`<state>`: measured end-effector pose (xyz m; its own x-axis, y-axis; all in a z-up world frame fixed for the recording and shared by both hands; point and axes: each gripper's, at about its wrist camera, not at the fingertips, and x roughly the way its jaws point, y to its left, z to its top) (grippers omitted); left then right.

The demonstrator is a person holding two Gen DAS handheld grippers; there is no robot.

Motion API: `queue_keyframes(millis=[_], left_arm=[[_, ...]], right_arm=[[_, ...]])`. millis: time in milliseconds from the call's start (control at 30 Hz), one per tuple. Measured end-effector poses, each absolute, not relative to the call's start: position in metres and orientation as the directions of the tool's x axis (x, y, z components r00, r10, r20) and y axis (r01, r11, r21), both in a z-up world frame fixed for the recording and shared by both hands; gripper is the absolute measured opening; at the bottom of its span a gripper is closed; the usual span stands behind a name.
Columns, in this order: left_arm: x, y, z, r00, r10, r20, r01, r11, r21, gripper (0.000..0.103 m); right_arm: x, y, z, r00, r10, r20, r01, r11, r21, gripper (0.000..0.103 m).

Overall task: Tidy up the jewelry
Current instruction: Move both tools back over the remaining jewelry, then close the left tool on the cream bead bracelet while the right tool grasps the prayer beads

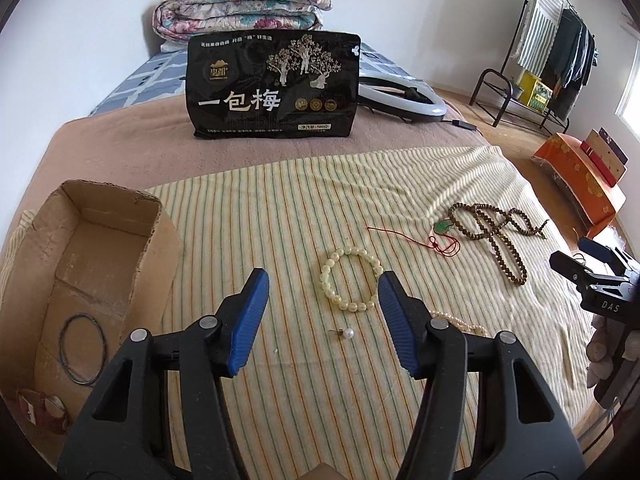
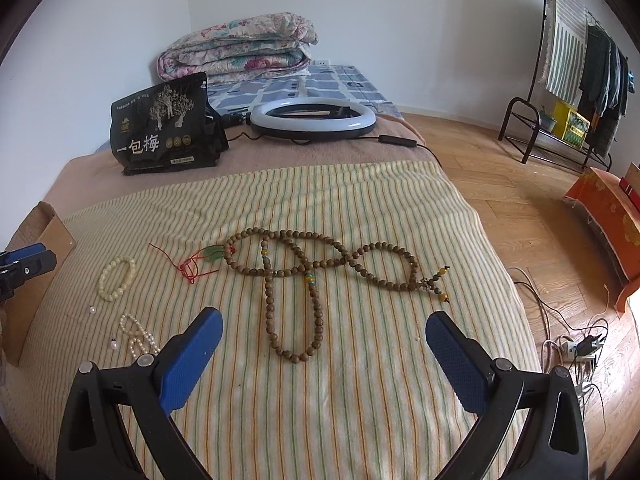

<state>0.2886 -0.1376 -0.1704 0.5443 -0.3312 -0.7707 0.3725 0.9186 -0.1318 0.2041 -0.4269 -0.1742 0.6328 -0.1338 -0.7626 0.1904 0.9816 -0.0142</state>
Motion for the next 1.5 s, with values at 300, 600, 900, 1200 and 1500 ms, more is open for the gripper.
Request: queue_keyframes(millis=[300, 600, 900, 1200, 1500], left_arm=[[0.313, -0.151, -0.201, 0.490, -0.327, -0.808, 0.357, 0.921, -0.156, 0.049], [0.327, -0.159, -0.220, 0.471, -0.315, -0.824, 0.356, 0.923, -0.150, 0.043], [0.338, -0.164, -0.233, 0.452, -0.310, -0.836, 0.354, 0.923, -0.151, 0.042], [0.340, -0.171, -0.243, 0.467, -0.286, -0.837, 0.369, 0.923, -0.110, 0.026], [0.340, -0.171, -0.242, 0.489, -0.262, -0.832, 0.356, 0.931, -0.083, 0.007]], right_arm=[[0.250, -0.426, -0.210, 0.573, -0.090, -0.815, 0.139, 0.990, -0.012, 0.102], [0.279, -0.445, -0.230, 0.525, -0.065, -0.849, 0.253, 0.964, 0.083, 0.100], [0.305, -0.437, -0.241, 0.491, -0.123, -0.862, 0.266, 0.964, 0.014, 0.099], [0.309, -0.440, -0.242, 0.483, -0.142, -0.864, 0.270, 0.963, -0.007, 0.082], [0.307, -0.434, -0.235, 0.489, -0.111, -0.865, 0.192, 0.981, -0.017, 0.017]])
